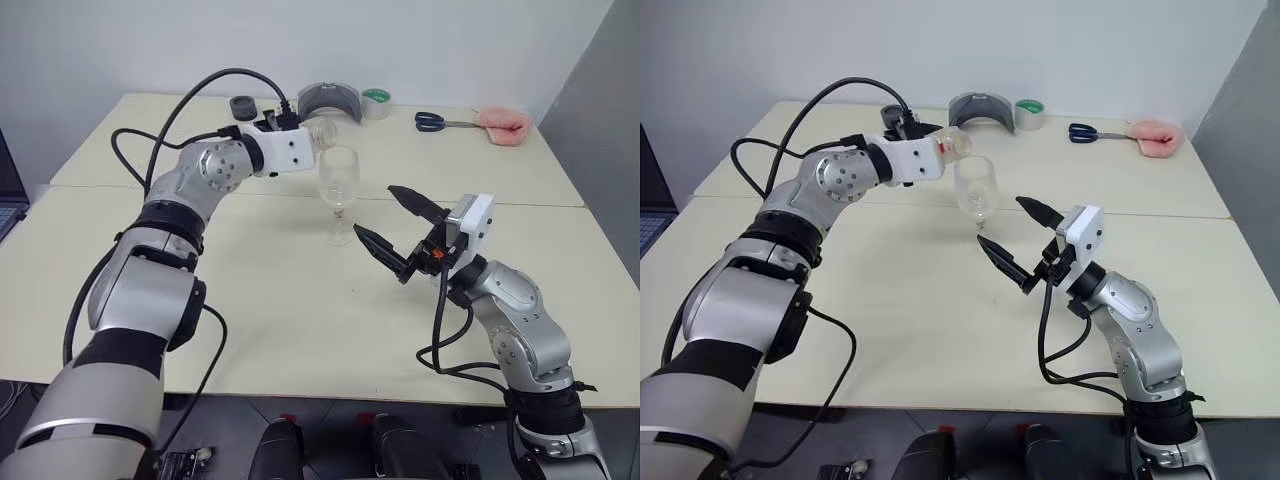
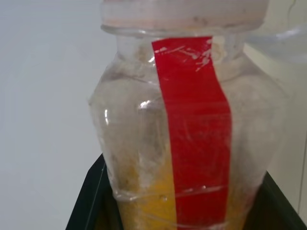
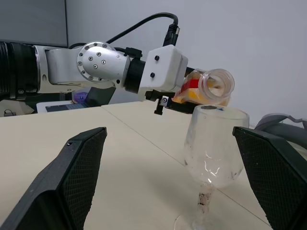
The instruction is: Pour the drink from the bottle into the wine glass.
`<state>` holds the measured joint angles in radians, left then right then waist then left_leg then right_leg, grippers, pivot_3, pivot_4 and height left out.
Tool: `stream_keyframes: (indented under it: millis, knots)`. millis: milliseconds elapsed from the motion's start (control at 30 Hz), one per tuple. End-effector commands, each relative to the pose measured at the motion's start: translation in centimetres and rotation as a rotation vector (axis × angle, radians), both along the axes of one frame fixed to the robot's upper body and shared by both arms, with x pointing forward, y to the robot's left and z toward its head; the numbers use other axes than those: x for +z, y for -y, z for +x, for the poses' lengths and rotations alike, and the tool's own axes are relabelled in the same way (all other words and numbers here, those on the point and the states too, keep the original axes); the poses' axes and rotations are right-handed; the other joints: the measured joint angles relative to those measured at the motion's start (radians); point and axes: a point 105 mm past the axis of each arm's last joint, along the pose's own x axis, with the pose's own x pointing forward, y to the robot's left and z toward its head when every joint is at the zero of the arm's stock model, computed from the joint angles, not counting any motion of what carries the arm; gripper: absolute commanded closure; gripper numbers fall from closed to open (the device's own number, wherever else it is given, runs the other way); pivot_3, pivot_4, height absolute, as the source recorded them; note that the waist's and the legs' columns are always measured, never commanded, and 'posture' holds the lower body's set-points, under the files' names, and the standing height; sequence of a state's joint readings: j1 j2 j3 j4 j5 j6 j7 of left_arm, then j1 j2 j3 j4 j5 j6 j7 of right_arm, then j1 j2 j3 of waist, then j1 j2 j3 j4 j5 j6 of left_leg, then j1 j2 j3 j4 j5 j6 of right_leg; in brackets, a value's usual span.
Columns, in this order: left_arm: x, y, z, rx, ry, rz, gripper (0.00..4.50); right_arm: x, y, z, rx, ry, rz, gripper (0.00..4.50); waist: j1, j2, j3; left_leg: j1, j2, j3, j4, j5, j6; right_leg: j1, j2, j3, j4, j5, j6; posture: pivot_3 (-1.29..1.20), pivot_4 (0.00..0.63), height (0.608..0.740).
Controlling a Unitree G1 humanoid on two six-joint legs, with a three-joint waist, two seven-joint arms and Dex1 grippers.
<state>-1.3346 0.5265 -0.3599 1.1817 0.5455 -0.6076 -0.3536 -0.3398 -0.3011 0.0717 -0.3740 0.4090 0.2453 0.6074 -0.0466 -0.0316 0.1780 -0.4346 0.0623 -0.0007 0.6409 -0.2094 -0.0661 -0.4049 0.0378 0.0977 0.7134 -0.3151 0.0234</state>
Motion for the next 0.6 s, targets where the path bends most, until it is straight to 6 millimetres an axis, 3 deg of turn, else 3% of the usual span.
stream_keyframes:
  millis: [33, 600]
  knots:
    - [3.46, 0.34, -0.37, -0.015, 0.128, 0.023, 2.73, 0.83, 0.01, -0.22, -0.003, 0.046, 0.012, 0.00, 0.000, 0.000, 0.000, 0.000, 0.000, 0.000, 0.000, 0.000, 0.000, 0.000, 0.000, 0.000, 0.000, 0.000, 0.000, 0.00, 0.150, 0.740]
    - [4.12, 0.57, -0.25, -0.003, 0.207, 0.151, 2.73, 1.03, -0.03, 0.02, -0.021, 0.057, 0.024, 0.00, 0.001, 0.000, 0.000, 0.000, 0.000, 0.000, 0.000, 0.000, 0.000, 0.000, 0.000, 0.000, 0.000, 0.000, 0.000, 0.00, 0.150, 0.740]
